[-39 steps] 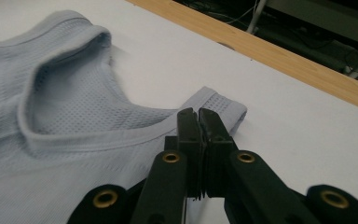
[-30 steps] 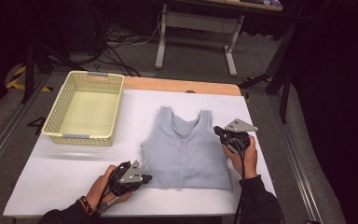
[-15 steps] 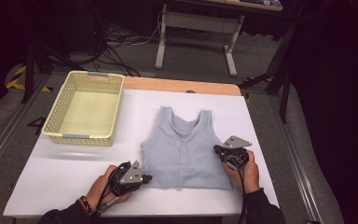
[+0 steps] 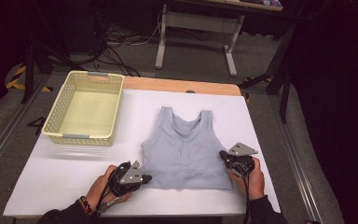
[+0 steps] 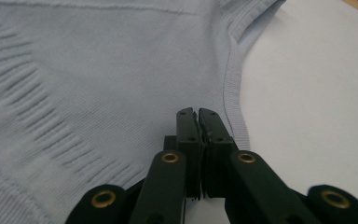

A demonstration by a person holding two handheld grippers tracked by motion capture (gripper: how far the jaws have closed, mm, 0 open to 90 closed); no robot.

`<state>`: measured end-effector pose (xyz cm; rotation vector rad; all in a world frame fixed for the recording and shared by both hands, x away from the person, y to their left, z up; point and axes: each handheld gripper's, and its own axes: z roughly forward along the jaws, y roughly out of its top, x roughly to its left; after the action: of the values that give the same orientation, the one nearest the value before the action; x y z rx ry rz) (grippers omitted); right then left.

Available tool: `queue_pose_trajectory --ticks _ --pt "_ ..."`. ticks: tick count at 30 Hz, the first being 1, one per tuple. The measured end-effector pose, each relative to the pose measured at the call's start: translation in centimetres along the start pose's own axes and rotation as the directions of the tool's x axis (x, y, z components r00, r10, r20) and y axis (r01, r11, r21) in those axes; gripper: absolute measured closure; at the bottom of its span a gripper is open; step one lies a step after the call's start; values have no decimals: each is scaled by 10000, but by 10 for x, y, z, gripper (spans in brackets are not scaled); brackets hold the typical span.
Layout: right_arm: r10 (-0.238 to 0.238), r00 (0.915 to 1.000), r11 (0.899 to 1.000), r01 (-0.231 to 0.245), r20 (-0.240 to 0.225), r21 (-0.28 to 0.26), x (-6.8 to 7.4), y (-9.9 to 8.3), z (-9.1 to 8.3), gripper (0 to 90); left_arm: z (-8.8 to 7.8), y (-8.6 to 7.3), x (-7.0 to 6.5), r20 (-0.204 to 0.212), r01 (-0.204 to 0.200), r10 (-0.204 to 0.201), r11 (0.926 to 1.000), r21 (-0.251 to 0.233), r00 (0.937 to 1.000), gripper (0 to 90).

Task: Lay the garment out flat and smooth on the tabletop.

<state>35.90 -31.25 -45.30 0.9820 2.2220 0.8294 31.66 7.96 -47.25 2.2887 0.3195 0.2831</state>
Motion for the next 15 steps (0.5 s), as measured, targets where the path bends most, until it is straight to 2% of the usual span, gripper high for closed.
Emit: queue_pose_trajectory --ticks 5,9,10,15 --pt "281 9996 9972 -273 102 -698 -3 2 -8 827 -5 0 1 -144 112 -113 9999 -86 9998 900" --pt "512 9987 9901 -509 -11 -1304 -3 4 -15 798 -12 1 4 -277 178 -186 9994 -310 9994 900" --pt "568 9984 9876 -572 -73 -1461 -3 5 -17 784 -16 1 6 -446 229 -247 9990 -393 9987 900" --pt "603 9981 9783 -610 -97 -1979 1 9 -23 735 -27 1 11 -794 366 -421 9969 -703 9960 897"
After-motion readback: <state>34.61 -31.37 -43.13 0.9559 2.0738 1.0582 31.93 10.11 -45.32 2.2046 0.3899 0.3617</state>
